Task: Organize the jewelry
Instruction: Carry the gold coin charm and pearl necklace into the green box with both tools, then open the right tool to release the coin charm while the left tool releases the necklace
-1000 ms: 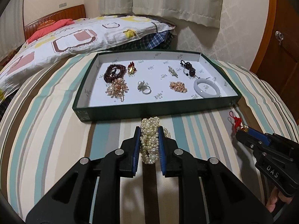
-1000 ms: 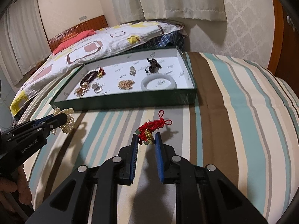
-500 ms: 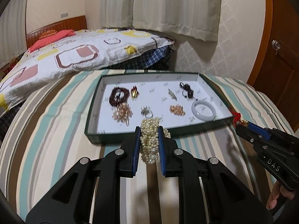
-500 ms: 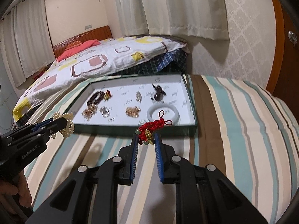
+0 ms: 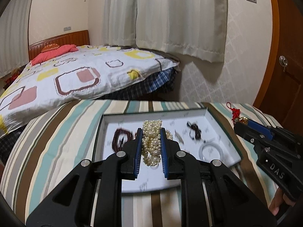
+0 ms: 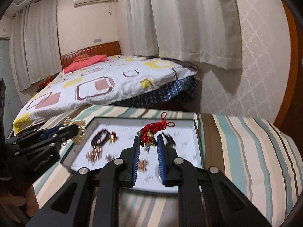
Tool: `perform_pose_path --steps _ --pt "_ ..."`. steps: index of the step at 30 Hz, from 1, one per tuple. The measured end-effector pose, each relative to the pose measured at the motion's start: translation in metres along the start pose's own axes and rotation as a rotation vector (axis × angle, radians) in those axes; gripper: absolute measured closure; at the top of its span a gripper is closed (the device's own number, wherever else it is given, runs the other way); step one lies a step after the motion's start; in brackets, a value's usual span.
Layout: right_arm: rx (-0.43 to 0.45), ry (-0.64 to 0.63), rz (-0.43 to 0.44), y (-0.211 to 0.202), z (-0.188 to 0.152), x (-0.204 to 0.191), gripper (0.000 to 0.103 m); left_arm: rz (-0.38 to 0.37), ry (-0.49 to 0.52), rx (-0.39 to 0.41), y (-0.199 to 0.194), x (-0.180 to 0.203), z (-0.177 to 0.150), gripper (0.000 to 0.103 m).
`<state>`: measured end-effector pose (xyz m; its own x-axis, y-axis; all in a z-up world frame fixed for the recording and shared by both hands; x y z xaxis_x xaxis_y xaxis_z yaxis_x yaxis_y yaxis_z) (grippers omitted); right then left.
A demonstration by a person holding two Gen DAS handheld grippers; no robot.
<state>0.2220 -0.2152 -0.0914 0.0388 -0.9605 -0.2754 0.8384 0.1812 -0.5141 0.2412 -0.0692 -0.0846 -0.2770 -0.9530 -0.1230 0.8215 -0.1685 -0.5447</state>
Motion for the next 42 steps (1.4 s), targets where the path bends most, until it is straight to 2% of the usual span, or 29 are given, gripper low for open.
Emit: perform_pose_path --steps 5,12,16,36,38,40,42 --pt "-0.016 -0.01 0.004 0.028 0.002 -0.003 0.084 -0.002 -0.001 -0.029 0.032 0.0 0.005 0.085" --pt "-0.136 -0.004 -0.017 0.085 -0.026 0.005 0.084 -0.01 0.003 -0.135 0.084 0.002 -0.018 0.085" --pt "-0.18 -0.001 -0.031 0.103 -0.035 0.008 0.084 -0.005 0.005 -0.174 0.103 0.001 -0.029 0.085" --pt "-0.269 0.009 -0.056 0.133 -0.045 0.015 0.084 0.026 -0.026 -0.302 0.139 -0.009 -0.049 0.084" --pt "-0.265 0.017 -0.057 0.133 -0.043 0.017 0.079 0.029 -0.031 -0.299 0.139 -0.01 -0.049 0.083" --pt "-0.263 0.023 -0.057 0.132 -0.042 0.018 0.074 0.025 -0.033 -0.303 0.139 -0.01 -0.05 0.078" --pt "-0.259 0.025 -0.057 0.131 -0.041 0.018 0.068 0.029 -0.033 -0.301 0.137 -0.009 -0.05 0.063"
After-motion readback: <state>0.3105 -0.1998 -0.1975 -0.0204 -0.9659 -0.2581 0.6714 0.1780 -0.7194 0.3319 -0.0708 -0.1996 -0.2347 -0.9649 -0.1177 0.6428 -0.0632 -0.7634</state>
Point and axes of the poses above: each gripper's, at about its wrist camera, not at the fingertips, and y roughly the way its jaws point, x to its right, z to its top, the point moved 5 cm from there along y, roughly the way its jaws point, and after that the axes turned 12 degrees about y, right-handed, at the moved point
